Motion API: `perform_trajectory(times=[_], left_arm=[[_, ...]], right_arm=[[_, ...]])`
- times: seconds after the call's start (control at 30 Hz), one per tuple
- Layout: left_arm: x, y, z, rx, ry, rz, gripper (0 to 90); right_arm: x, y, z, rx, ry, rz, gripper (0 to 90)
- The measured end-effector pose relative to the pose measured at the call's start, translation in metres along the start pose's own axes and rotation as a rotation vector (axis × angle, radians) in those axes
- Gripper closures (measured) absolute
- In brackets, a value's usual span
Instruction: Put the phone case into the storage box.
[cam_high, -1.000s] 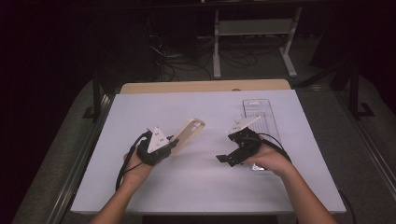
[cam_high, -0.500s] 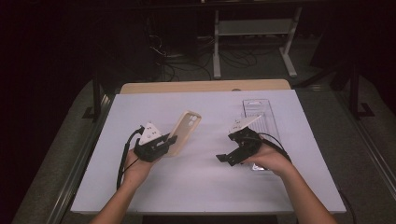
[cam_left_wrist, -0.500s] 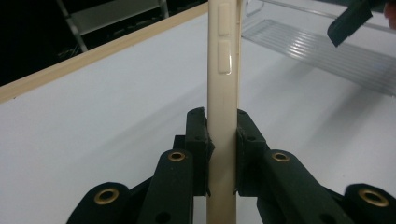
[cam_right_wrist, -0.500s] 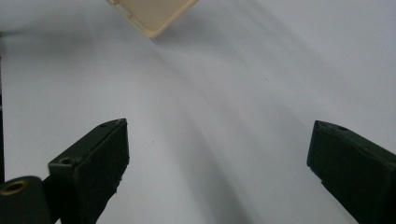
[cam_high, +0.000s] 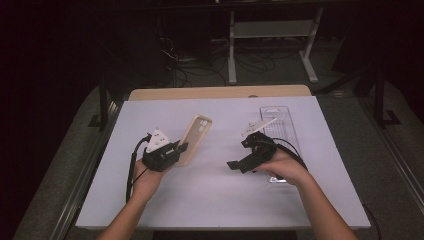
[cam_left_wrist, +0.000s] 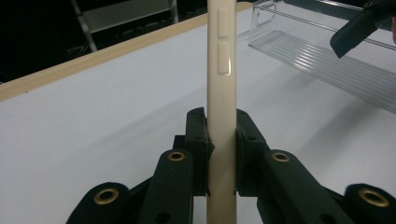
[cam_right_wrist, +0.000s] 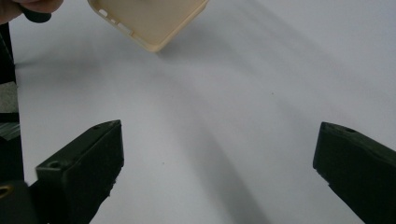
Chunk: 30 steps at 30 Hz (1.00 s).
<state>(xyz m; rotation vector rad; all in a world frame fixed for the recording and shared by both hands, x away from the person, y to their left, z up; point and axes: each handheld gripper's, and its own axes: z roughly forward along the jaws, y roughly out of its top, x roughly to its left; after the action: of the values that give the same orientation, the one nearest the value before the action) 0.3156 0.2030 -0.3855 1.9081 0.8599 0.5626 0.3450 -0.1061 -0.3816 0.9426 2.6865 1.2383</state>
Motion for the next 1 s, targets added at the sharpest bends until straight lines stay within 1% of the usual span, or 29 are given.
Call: perform_trajectory(times=[0.1,0.13,0.2,0.23,0.33,0.4,0.47,0.53,0.6,0.7,0.77,0.83,0.9,1.0], left_arm=[[0.000,0.000,0.000,0.002,0.010,0.002,78.9],[0.000,0.000,0.000,0.001,0.012,0.000,78.9],[-0.001,0.000,0.000,0.000,0.016,0.000,78.9],[-0.001,0.000,0.000,0.000,0.018,-0.009,78.9],[-0.001,0.000,0.000,-0.002,0.018,-0.006,78.9],[-0.002,0.000,0.001,-0.001,0.017,-0.017,78.9],[-0.003,0.001,0.002,-0.006,0.017,-0.020,78.9],[-0.003,0.001,0.001,-0.003,0.016,-0.017,78.9],[-0.003,0.001,0.002,-0.006,0.018,-0.018,78.9],[-0.003,0.001,0.002,-0.003,0.021,-0.018,78.9],[-0.004,0.001,0.002,-0.009,0.022,-0.016,78.9],[-0.005,0.002,0.002,-0.008,0.025,-0.013,78.9],[-0.006,0.002,0.002,-0.017,0.026,-0.019,78.9],[-0.005,0.001,0.001,-0.013,0.029,-0.015,78.9]], right_arm=[[-0.001,0.006,0.002,-0.001,-0.001,0.002,1.1],[-0.001,0.008,0.002,-0.005,0.000,0.018,1.1],[-0.002,0.013,0.004,-0.013,0.001,0.021,1.1],[-0.002,0.015,0.005,-0.018,0.005,0.026,1.1],[-0.004,0.021,0.009,-0.032,0.007,0.030,1.1],[-0.004,0.024,0.010,-0.034,0.017,0.051,1.1],[-0.006,0.027,0.013,-0.050,0.013,0.039,1.1],[-0.006,0.029,0.015,-0.062,0.027,0.058,1.1],[-0.007,0.031,0.017,-0.068,0.026,0.055,1.1],[-0.007,0.033,0.020,-0.079,0.030,0.064,1.1],[-0.007,0.033,0.022,-0.087,0.027,0.071,1.1],[-0.008,0.032,0.023,-0.095,0.034,0.076,1.1],[-0.008,0.032,0.024,-0.105,0.039,0.081,1.1],[-0.008,0.031,0.025,-0.120,0.051,0.097,1.1]])
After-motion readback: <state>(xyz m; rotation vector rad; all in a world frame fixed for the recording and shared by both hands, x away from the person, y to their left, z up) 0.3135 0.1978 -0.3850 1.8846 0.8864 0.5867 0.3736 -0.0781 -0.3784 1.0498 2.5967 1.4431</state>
